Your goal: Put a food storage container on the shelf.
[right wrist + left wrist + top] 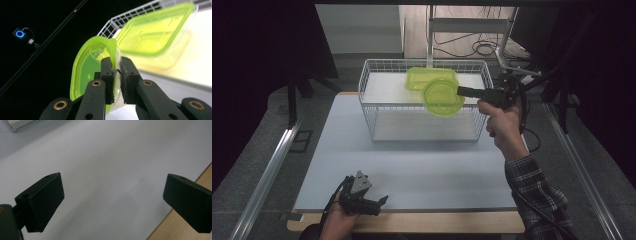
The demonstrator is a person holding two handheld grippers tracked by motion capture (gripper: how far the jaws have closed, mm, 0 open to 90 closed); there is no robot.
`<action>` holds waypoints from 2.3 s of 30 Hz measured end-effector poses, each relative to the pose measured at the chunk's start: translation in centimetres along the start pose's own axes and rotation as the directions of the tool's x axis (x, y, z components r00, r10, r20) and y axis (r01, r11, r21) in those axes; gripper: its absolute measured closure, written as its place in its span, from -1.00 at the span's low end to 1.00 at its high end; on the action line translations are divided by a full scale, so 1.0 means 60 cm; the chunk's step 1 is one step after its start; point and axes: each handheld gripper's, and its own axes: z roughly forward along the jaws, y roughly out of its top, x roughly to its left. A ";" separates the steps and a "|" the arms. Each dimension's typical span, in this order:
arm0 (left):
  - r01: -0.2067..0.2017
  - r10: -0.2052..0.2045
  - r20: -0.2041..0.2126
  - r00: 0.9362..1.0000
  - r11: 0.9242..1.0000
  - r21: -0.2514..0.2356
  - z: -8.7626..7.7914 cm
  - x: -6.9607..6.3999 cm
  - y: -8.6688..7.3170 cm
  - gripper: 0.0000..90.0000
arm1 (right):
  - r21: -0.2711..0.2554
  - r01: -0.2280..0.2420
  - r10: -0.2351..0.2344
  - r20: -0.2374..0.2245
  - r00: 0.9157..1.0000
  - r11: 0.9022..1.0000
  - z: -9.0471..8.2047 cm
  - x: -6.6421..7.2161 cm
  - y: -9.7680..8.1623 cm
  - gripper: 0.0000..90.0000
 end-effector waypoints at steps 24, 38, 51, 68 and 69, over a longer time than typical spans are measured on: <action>-0.005 0.005 0.004 1.000 1.000 0.001 0.000 -0.001 0.000 -0.93 | -0.088 0.009 0.002 0.122 0.993 0.996 0.074 0.006 0.090 0.80; -0.017 0.017 0.007 1.000 1.000 0.008 0.001 -0.003 0.000 -0.93 | -0.085 0.004 0.013 0.194 0.981 0.996 0.104 -0.009 0.097 0.75; -0.029 0.029 0.008 1.000 0.999 0.020 0.003 -0.004 0.000 -0.93 | -0.050 0.072 -0.052 0.326 0.944 0.996 0.116 -0.002 0.104 0.57; -0.027 0.027 0.005 1.000 0.999 0.018 0.003 -0.005 0.000 -0.93 | -0.036 0.115 -0.100 0.290 0.952 0.993 0.102 0.009 0.104 0.12; -0.030 0.029 0.005 1.000 0.999 0.022 0.002 -0.005 0.000 -0.93 | -0.028 0.137 -0.123 0.290 0.949 0.990 0.099 0.013 0.102 0.07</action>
